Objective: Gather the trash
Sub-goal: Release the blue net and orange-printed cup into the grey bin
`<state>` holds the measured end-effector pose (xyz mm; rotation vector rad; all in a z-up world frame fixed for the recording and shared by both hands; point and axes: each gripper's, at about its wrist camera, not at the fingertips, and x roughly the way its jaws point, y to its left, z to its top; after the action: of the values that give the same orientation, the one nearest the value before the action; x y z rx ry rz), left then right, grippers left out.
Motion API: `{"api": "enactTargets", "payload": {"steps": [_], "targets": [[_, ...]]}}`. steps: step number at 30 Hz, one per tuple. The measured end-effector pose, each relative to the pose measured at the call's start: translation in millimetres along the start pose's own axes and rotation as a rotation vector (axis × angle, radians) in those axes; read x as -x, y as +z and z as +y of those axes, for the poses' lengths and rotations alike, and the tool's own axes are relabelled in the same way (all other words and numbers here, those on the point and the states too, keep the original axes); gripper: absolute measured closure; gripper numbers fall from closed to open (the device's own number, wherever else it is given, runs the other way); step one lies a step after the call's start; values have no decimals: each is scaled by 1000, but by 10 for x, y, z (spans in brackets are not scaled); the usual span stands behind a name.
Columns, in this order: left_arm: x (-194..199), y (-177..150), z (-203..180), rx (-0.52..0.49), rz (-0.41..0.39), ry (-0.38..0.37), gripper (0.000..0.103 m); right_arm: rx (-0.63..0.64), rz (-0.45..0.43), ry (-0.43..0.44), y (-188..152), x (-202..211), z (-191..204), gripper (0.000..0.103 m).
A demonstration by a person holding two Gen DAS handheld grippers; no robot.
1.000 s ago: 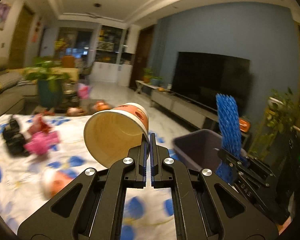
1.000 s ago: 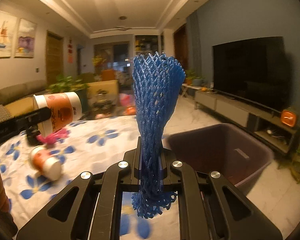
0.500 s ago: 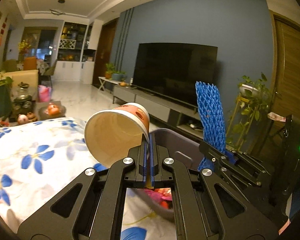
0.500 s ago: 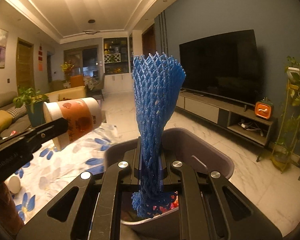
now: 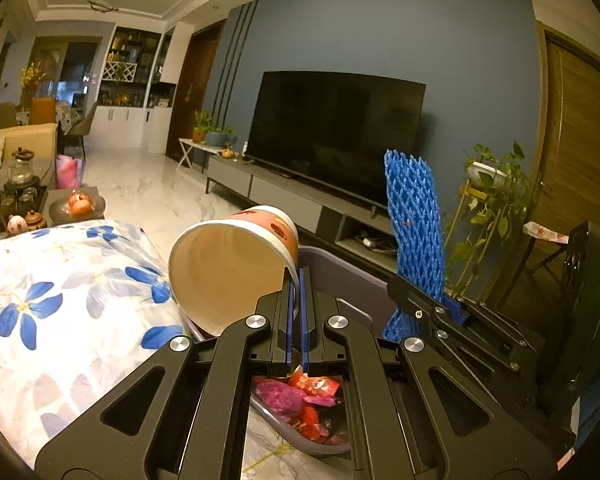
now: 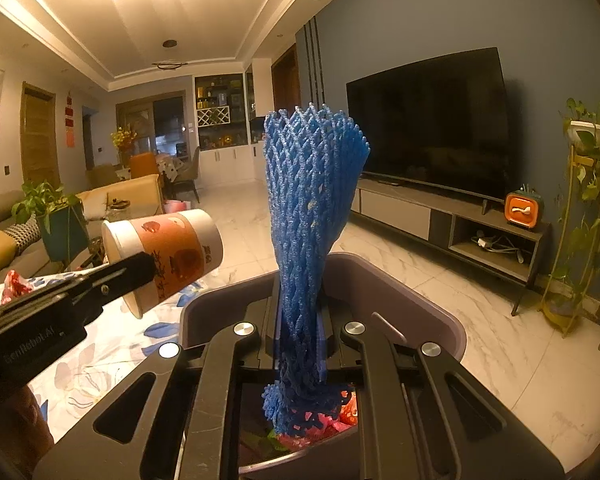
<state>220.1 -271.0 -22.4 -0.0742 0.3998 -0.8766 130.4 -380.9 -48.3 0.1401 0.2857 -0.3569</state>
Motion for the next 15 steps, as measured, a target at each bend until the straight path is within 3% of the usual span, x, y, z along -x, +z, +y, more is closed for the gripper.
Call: {"api": "enactTargets", "payload": {"steps": [9,11,15], "targets": [[-121,-39,45,21,17,-15,101,-4,9,-2,7,-49,-52,90],[-131,-40,49,23,20,-15,101,-6,12,-4,3,-58,-60,85],[-161,-56,43,27,31,-16,101,-19,7,-3,14,-31,-51,66]]}}
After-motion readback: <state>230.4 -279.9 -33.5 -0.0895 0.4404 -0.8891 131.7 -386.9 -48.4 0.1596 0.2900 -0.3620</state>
